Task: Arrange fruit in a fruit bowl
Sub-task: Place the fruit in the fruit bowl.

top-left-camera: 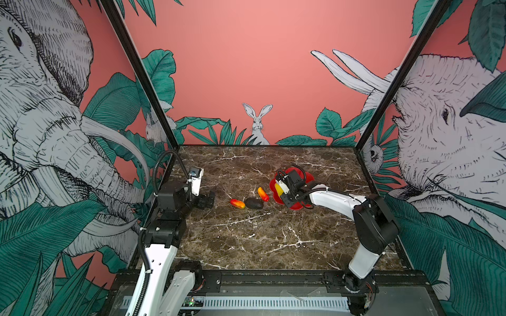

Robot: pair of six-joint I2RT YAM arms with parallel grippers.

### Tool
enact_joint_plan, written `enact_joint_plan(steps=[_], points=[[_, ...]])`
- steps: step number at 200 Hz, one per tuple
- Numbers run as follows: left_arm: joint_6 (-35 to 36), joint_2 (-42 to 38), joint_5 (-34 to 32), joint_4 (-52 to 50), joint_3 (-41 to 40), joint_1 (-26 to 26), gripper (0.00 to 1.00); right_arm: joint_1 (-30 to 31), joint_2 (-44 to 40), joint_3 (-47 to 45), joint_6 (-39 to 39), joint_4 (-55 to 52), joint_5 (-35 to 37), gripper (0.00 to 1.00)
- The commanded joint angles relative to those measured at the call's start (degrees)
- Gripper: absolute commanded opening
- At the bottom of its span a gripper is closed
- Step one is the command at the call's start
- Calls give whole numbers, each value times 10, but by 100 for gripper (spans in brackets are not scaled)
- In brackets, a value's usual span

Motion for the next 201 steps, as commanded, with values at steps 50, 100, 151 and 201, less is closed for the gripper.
enact_joint_plan(steps=[50, 100, 151, 201], points=[[6, -9, 3, 0, -3, -1, 100, -4, 16, 34, 8, 2, 32, 41], [6, -6, 5, 1, -2, -1, 100, -3, -41, 46, -5, -37, 24, 68], [6, -2, 7, 2, -2, -1, 100, 52, -87, 51, -48, -26, -15, 99], [6, -2, 6, 1, -2, -1, 100, 133, 5, 113, -66, 1, -54, 100]])
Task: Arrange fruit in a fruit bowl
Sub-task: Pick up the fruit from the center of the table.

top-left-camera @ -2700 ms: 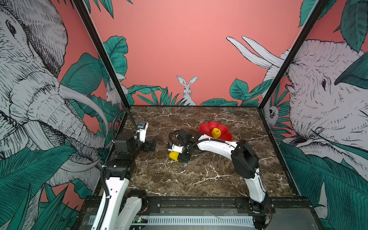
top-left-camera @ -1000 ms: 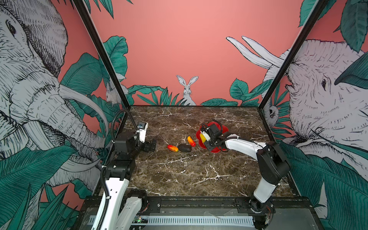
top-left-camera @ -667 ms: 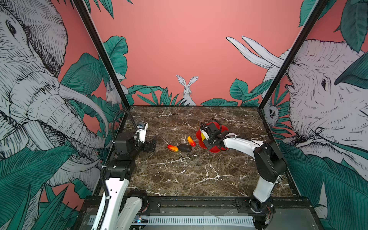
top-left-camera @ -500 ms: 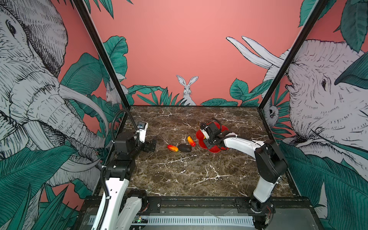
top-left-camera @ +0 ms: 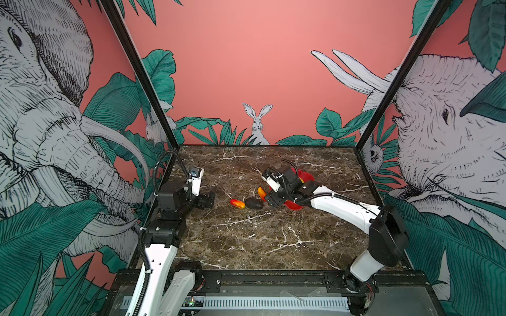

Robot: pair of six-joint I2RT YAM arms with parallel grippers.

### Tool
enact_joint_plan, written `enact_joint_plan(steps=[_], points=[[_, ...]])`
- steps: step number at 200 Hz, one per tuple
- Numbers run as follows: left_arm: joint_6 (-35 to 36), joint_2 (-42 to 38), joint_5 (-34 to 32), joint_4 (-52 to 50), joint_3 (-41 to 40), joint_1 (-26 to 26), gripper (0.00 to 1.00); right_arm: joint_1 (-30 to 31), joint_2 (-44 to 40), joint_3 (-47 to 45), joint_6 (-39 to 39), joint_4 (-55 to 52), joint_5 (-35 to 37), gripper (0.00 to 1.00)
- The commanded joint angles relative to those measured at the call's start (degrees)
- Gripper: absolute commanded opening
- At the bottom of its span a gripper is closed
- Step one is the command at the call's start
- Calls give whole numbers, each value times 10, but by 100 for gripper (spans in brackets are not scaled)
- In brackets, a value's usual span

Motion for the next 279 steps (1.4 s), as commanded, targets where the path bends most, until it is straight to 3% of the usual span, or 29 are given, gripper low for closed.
enact_joint_plan(steps=[1, 58, 95, 173, 266, 279], points=[[6, -3, 5, 1, -3, -2, 100, 24, 56, 40, -16, 13, -21, 100], [6, -5, 5, 1, -4, -1, 100, 34, 149, 88, -36, 46, -45, 94], [6, -6, 4, 0, -4, -1, 100, 33, 195, 113, -38, 54, -59, 84], [7, -7, 4, 0, -4, -1, 100, 20, 214, 100, -15, 80, -81, 67], [7, -10, 3, 0, -5, -1, 100, 15, 230, 84, -5, 89, -94, 65], [7, -10, 3, 0, -5, -1, 100, 15, 228, 83, -4, 89, -95, 57]])
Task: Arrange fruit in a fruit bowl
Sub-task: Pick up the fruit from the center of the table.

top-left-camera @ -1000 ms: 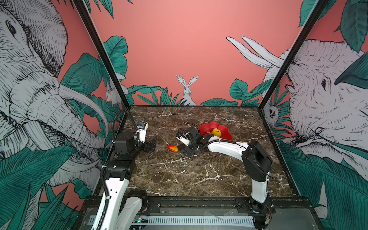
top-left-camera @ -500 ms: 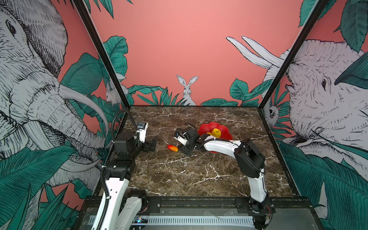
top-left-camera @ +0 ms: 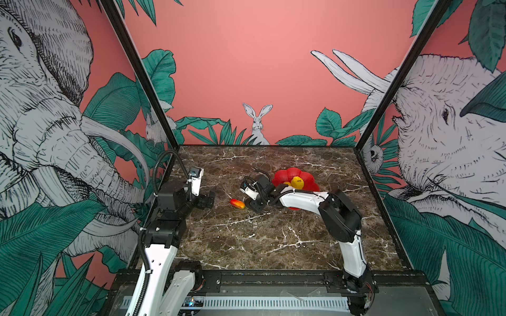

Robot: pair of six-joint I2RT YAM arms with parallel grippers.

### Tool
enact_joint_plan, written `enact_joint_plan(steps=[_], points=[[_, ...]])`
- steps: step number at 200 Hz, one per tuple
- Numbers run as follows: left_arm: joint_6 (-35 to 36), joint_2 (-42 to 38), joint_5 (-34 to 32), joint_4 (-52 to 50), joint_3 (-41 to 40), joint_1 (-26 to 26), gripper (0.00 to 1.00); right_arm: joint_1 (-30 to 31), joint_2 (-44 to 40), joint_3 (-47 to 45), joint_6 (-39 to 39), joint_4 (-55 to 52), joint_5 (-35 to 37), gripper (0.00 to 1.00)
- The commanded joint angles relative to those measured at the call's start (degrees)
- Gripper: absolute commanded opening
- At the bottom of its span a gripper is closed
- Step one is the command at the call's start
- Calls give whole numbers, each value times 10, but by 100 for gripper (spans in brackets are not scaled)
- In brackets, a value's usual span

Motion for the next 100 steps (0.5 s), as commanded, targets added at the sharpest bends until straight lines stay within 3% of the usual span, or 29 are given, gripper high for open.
enact_joint_plan(steps=[1, 38, 100], points=[[7, -9, 3, 0, -6, -1, 100, -3, 7, -9, 6, 16, -7, 56], [7, -10, 3, 0, -5, -1, 100, -4, -1, -10, 4, 9, -4, 34], [7, -9, 3, 0, -6, -1, 100, -14, -106, -48, -1, -6, 5, 19]])
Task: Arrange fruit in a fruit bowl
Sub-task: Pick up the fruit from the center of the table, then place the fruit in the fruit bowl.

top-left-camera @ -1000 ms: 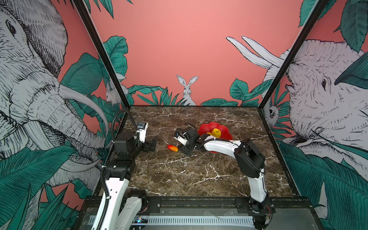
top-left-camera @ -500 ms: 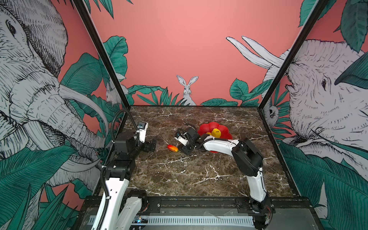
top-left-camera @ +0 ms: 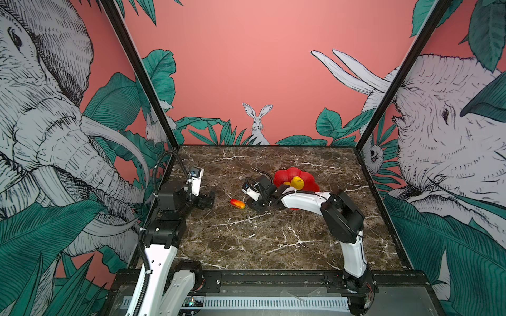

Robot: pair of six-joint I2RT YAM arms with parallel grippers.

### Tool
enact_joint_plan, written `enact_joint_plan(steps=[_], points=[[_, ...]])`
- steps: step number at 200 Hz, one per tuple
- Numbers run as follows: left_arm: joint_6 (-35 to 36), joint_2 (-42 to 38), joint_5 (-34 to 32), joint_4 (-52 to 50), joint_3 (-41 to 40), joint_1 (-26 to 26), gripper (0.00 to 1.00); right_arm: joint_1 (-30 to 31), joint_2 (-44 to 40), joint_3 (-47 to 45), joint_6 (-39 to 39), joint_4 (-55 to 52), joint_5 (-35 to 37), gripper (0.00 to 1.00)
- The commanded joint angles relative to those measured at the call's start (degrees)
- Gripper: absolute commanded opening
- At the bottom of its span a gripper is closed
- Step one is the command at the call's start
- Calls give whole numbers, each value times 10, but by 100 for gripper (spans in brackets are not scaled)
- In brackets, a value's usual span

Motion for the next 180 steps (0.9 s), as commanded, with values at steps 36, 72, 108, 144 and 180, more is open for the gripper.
enact_joint_plan(steps=[36, 72, 108, 144, 180], points=[[7, -7, 5, 1, -6, -1, 100, -47, -178, -78, 12, 1, 47, 14], [6, -7, 6, 1, -4, -2, 100, -110, -274, -151, 67, 9, 122, 0], [6, -7, 7, 1, -5, -1, 100, -164, -325, -207, 133, 3, 220, 0], [5, -6, 8, 1, -4, -1, 100, -211, -339, -262, 215, 25, 251, 0], [5, -7, 9, 1, -4, -1, 100, -227, -306, -273, 237, 53, 242, 0]])
